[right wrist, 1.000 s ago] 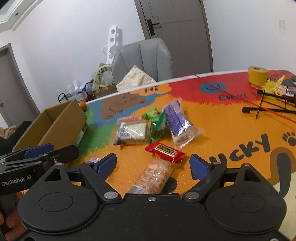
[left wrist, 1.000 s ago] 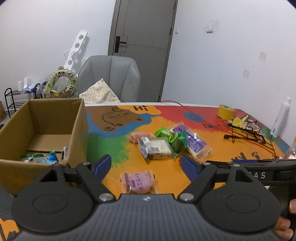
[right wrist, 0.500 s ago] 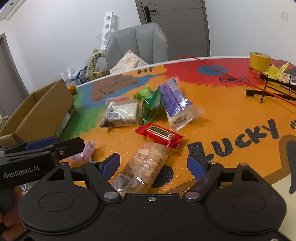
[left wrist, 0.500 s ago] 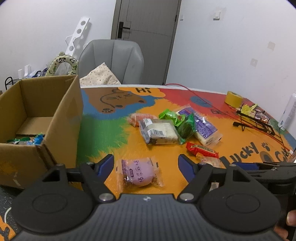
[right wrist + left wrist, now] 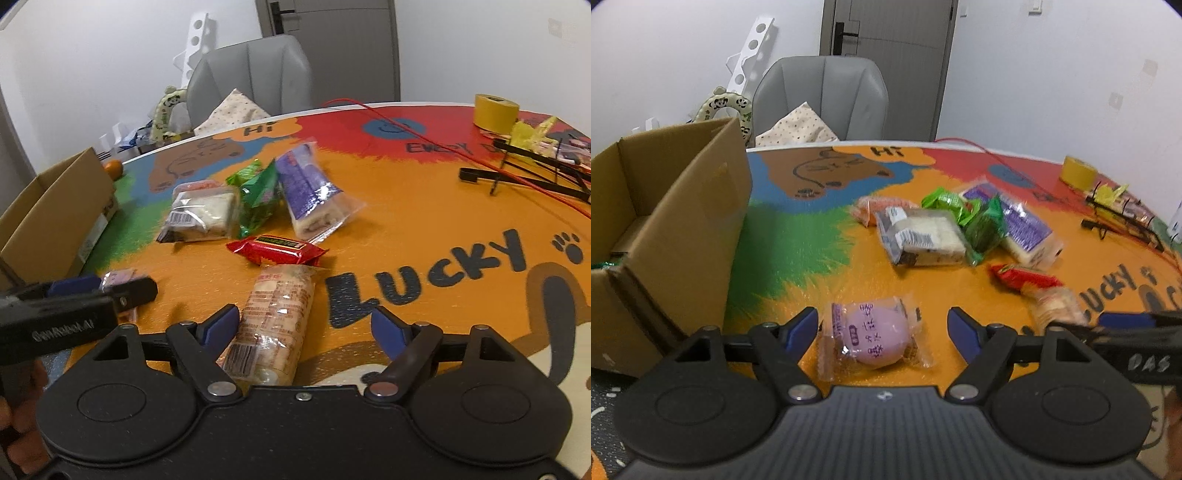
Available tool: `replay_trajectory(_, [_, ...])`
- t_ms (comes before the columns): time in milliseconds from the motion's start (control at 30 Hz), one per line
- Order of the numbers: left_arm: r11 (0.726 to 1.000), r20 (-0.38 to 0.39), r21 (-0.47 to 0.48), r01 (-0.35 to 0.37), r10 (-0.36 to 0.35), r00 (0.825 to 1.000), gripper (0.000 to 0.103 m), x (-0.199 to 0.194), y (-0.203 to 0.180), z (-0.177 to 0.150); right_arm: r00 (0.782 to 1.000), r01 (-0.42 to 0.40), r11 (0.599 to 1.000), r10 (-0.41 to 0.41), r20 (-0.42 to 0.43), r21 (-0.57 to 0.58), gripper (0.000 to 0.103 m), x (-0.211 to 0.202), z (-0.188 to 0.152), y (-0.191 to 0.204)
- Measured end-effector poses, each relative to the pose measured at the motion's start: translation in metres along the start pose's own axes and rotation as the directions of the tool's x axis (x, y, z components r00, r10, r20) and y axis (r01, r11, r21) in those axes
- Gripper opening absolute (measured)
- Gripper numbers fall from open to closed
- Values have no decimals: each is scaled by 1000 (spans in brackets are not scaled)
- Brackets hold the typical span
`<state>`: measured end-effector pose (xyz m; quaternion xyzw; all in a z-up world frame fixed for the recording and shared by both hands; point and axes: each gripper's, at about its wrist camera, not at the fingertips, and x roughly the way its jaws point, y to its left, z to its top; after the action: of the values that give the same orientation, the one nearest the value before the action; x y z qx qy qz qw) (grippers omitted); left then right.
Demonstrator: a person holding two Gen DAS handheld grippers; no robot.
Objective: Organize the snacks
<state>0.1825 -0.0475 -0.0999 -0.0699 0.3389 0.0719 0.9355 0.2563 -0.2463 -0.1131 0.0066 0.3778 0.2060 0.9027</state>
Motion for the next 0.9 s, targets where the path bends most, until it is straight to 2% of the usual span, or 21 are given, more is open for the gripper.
replay_trajectory(200, [1000, -9, 24, -12, 12, 1000, 75, 6, -1, -6, 1000, 6, 998, -6, -1, -59, 81, 6, -3, 14])
replay_trajectory(267, [999, -3, 29, -22, 22, 1000, 64, 6, -2, -6, 1000, 24, 996, -25, -2, -90, 79, 7, -4, 19])
replay_trajectory(300, [999, 0, 31, -24, 24, 1000, 63, 6, -2, -6, 999, 32, 995, -33, -3, -99, 77, 7, -4, 20])
replay_trajectory(400, [1000, 4, 22, -6, 6, 1000, 53, 4, 0, -5, 998, 62, 991, -63, -2, -122, 49, 5, -2, 21])
replay_trajectory(433, [1000, 5, 18, 2, -2, 1000, 50, 4, 0, -4, 998, 63, 991, -63, -3, -120, 34, 3, 0, 20])
replay_trajectory(567, [1000, 23, 19, 15, -15, 1000, 39, -4, 0, -2, 1000, 7, 996, -8, -12, -87, 33, -2, 1, 16])
replay_trajectory(700, [1000, 25, 3, 26, -26, 999, 37, -10, 3, 1, 1000, -8, 996, 10, 22, -85, 33, -12, 4, 20])
replay_trajectory(900, [999, 71, -9, 42, -42, 997, 37, -30, 6, 7, 997, -19, 996, 25, 76, -83, 33, -27, 15, 26])
